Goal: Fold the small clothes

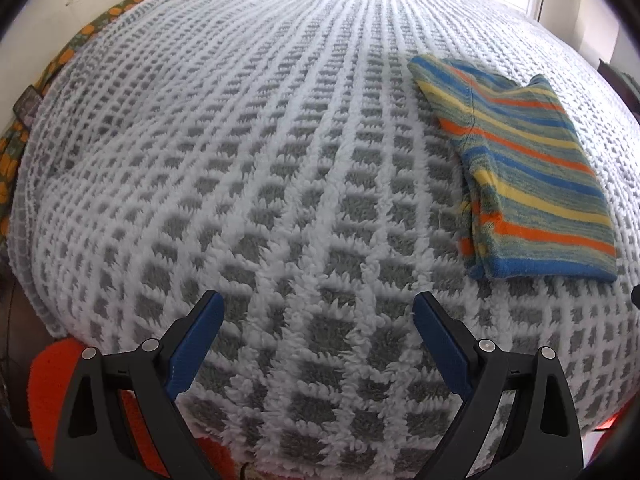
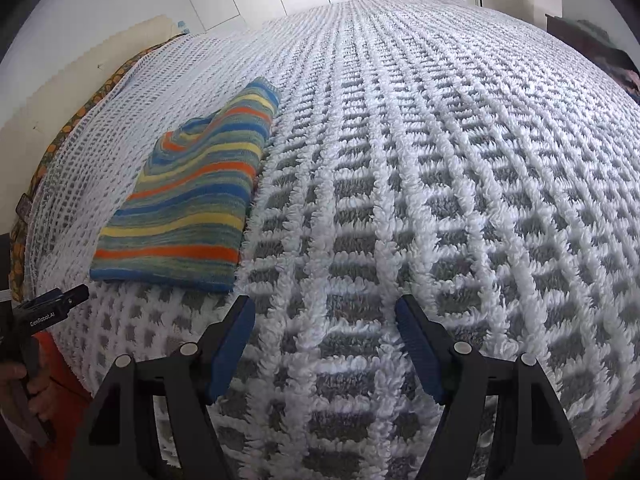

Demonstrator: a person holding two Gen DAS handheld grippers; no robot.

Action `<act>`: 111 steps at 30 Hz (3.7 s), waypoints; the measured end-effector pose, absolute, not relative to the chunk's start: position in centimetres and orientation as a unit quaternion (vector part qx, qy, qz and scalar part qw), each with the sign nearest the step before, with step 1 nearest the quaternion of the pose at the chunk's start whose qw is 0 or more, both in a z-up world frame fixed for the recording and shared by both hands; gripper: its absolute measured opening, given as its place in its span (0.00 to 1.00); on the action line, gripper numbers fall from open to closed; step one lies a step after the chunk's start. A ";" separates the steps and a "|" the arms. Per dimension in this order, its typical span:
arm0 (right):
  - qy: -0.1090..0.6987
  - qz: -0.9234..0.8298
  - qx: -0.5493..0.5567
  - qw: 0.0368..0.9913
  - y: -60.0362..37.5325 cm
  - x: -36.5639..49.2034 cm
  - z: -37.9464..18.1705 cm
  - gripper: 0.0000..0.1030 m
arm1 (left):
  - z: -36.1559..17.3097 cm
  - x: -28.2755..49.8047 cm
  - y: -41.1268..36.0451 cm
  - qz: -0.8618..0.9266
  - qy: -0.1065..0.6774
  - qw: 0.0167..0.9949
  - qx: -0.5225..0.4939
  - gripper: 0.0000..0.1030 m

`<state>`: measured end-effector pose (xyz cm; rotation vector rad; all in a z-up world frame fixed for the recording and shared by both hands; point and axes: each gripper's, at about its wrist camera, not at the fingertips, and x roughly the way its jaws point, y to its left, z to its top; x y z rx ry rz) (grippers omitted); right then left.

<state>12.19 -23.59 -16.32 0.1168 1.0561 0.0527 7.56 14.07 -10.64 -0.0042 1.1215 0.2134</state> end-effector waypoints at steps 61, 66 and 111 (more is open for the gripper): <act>0.497 0.041 -0.038 0.866 -20.8 12.5 -19.8 1.00 | -13.9 7.4 13.8 0.093 0.539 0.837 -0.006 1.00; 0.497 0.041 -0.038 0.866 -20.8 12.5 -19.9 1.00 | -13.9 7.4 13.7 0.093 0.539 0.837 -0.006 0.99; 0.496 0.039 -0.038 0.866 -20.8 12.4 -19.8 1.00 | -13.9 7.4 13.7 0.094 0.538 0.838 -0.004 1.00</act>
